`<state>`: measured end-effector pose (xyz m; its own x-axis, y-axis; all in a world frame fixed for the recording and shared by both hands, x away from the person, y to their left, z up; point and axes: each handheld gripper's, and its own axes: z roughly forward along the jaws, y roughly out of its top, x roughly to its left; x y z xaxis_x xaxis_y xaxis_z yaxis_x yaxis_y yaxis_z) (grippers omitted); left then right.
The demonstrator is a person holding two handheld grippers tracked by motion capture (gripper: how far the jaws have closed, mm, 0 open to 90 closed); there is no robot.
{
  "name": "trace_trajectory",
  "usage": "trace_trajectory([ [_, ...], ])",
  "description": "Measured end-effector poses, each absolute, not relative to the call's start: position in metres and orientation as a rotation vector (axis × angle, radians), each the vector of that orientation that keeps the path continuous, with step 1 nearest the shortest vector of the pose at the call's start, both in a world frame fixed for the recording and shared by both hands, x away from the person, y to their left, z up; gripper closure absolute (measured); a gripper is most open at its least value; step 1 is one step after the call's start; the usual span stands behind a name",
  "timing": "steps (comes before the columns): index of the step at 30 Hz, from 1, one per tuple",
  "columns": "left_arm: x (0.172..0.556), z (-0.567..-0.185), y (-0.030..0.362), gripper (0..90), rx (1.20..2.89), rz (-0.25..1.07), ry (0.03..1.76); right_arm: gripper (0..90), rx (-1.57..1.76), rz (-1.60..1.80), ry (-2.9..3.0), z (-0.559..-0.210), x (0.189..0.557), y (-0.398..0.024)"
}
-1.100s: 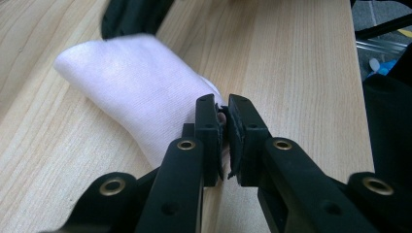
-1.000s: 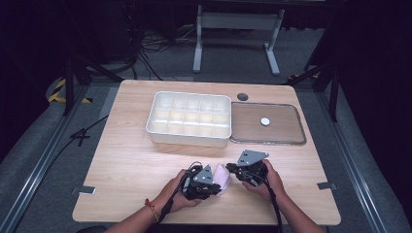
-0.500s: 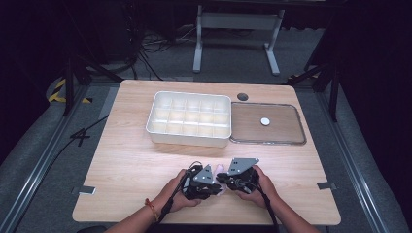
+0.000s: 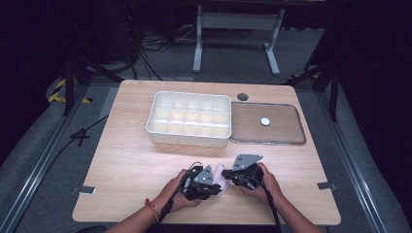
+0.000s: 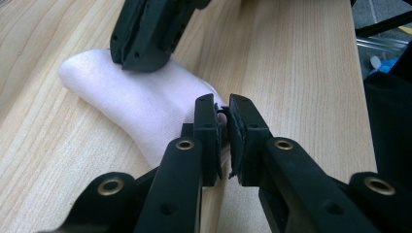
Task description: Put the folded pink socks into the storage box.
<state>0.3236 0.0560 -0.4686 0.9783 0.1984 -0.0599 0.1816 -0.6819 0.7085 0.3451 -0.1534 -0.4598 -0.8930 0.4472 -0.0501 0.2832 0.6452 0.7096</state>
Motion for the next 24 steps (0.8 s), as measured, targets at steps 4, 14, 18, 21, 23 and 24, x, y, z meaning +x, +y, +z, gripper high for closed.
trace_trajectory([
  [4, 0.324, -0.469, 0.056, 82.3, 2.335, 0.026, 0.264, 87.2, 0.609, 1.041, 2.626, -0.458, 0.346, -0.155],
  [14, 0.324, -0.469, 0.056, 82.1, 2.333, 0.024, 0.267, 86.7, 0.640, 1.062, 2.564, -0.448, 0.344, -0.160],
  [18, 0.323, -0.469, 0.056, 82.1, 2.333, 0.024, 0.269, 86.4, 0.582, 1.095, 2.555, -0.445, 0.337, -0.154],
  [21, 0.324, -0.468, 0.056, 82.1, 2.337, 0.028, 0.265, 85.1, 0.532, 1.165, 2.601, -0.445, 0.333, -0.149],
  [23, 0.324, -0.468, 0.056, 82.1, 2.338, 0.029, 0.264, 84.7, 0.497, 1.140, 2.631, -0.449, 0.331, -0.145],
  [24, 0.324, -0.468, 0.056, 82.1, 2.338, 0.029, 0.264, 84.7, 0.497, 1.140, 2.631, -0.449, 0.331, -0.145],
])
